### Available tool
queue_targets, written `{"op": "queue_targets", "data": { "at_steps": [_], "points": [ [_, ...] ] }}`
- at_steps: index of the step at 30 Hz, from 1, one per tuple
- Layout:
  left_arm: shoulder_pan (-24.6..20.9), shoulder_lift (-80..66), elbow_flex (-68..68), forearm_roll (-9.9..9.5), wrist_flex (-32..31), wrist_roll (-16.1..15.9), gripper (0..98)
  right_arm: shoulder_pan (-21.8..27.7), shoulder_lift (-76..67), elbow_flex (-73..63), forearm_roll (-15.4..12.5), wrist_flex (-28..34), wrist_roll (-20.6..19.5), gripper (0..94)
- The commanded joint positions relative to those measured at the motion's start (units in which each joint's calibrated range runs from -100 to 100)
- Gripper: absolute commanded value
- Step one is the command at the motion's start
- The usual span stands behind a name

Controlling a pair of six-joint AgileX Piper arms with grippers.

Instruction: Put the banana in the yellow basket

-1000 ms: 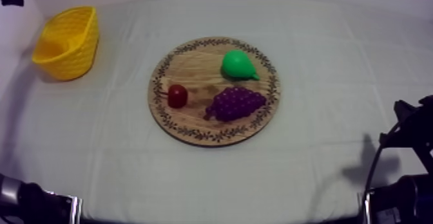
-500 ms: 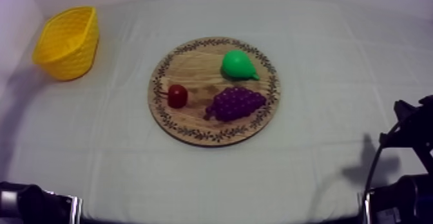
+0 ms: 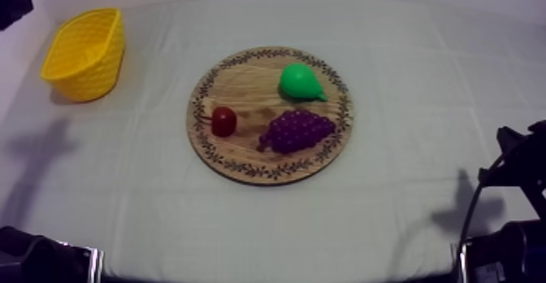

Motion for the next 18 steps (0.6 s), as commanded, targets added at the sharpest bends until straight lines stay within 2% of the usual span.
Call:
{"op": "queue_targets", "data": {
  "at_steps": [1, 6, 11, 18],
  "points": [
    [0.4, -4.9, 9.6, -0.09, -2.5, 0.4, 11.8, 0.0, 0.0, 0.0, 0.0, 0.0, 0.0, 0.6],
    [1.3, -10.9, 19.3, -0.08, -6.5, 1.2, 6.3, 0.0, 0.0, 0.0, 0.0, 0.0, 0.0, 0.6],
    [2.5, -19.3, 25.1, -0.12, -7.7, 1.9, 4.4, 0.0, 0.0, 0.0, 0.0, 0.0, 0.0, 0.6],
    [3.7, -33.7, 30.5, -0.28, -9.6, 0.6, 0.6, 0.0, 0.0, 0.0, 0.0, 0.0, 0.0, 0.6]
  ]
}}
